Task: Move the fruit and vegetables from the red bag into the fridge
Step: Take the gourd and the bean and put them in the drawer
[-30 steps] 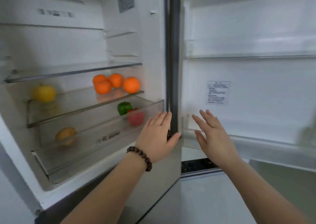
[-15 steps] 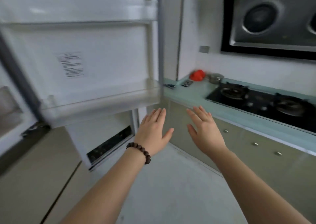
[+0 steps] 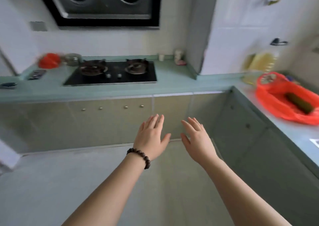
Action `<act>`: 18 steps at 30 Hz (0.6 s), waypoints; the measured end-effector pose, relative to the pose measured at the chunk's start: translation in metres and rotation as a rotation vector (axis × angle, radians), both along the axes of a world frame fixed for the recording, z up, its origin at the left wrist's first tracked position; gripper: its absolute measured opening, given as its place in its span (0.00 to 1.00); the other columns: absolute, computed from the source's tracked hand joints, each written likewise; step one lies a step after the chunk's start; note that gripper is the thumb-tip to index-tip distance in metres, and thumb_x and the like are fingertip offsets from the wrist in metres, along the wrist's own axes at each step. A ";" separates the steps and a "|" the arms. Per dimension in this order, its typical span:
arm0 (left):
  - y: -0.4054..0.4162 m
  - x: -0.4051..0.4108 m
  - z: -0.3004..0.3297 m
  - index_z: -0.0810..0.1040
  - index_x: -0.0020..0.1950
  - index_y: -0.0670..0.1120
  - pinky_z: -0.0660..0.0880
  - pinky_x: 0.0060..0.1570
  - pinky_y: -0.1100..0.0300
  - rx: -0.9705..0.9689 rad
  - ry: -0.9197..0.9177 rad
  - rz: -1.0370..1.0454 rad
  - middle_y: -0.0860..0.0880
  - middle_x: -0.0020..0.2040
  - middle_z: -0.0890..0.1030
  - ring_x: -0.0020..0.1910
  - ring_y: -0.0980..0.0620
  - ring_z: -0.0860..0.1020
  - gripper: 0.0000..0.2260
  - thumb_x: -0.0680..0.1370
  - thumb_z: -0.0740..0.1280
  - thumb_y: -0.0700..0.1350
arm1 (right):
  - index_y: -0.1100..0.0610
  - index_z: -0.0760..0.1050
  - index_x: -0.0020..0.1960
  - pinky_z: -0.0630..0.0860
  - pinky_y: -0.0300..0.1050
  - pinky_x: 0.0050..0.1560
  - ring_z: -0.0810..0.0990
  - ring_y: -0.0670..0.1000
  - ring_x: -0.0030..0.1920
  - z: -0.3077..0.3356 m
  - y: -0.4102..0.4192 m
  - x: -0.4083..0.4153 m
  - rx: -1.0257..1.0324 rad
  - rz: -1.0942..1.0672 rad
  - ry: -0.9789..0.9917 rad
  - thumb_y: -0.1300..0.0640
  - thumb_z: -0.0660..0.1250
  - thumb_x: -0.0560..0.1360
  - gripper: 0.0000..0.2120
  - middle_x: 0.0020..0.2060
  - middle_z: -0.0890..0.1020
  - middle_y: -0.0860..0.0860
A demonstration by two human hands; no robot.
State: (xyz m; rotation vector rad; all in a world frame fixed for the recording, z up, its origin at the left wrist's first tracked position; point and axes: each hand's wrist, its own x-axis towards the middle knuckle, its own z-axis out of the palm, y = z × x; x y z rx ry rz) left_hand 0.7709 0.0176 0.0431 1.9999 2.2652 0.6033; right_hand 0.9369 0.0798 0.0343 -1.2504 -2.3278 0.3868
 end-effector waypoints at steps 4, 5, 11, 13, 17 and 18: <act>0.051 0.083 -0.013 0.52 0.77 0.46 0.52 0.73 0.51 -0.009 -0.020 -0.187 0.49 0.78 0.55 0.77 0.51 0.50 0.30 0.79 0.56 0.56 | 0.54 0.64 0.72 0.57 0.52 0.74 0.55 0.52 0.76 -0.010 0.018 0.095 -0.033 -0.232 0.015 0.55 0.60 0.78 0.22 0.74 0.63 0.52; 0.062 0.100 -0.015 0.52 0.77 0.46 0.52 0.74 0.52 -0.011 -0.022 -0.228 0.49 0.78 0.55 0.77 0.51 0.50 0.30 0.79 0.56 0.56 | 0.53 0.65 0.72 0.58 0.52 0.73 0.55 0.52 0.76 -0.012 0.022 0.115 -0.040 -0.282 0.024 0.55 0.60 0.78 0.22 0.73 0.63 0.52; 0.128 0.187 -0.029 0.52 0.77 0.46 0.49 0.74 0.54 -0.035 -0.010 -0.432 0.49 0.78 0.54 0.77 0.52 0.50 0.30 0.79 0.56 0.57 | 0.51 0.64 0.72 0.57 0.51 0.73 0.52 0.49 0.76 -0.025 0.048 0.207 -0.107 -0.518 0.058 0.53 0.59 0.79 0.21 0.74 0.61 0.50; 0.154 0.209 -0.036 0.52 0.77 0.47 0.49 0.74 0.54 -0.041 0.010 -0.478 0.49 0.78 0.54 0.77 0.52 0.50 0.30 0.79 0.56 0.57 | 0.51 0.64 0.72 0.57 0.50 0.74 0.51 0.48 0.76 -0.030 0.064 0.229 -0.122 -0.574 0.071 0.52 0.59 0.79 0.21 0.75 0.60 0.49; 0.218 0.248 -0.048 0.52 0.77 0.48 0.49 0.74 0.53 -0.060 0.012 -0.559 0.49 0.78 0.54 0.77 0.52 0.49 0.29 0.79 0.55 0.57 | 0.51 0.64 0.72 0.55 0.48 0.74 0.51 0.48 0.76 -0.042 0.113 0.264 -0.132 -0.659 0.064 0.52 0.59 0.79 0.21 0.75 0.60 0.50; 0.237 0.257 -0.051 0.52 0.77 0.48 0.49 0.74 0.54 -0.066 0.010 -0.578 0.49 0.78 0.54 0.77 0.52 0.49 0.29 0.79 0.55 0.57 | 0.51 0.64 0.72 0.55 0.47 0.74 0.51 0.48 0.76 -0.045 0.128 0.272 -0.141 -0.680 0.068 0.52 0.59 0.79 0.21 0.75 0.60 0.49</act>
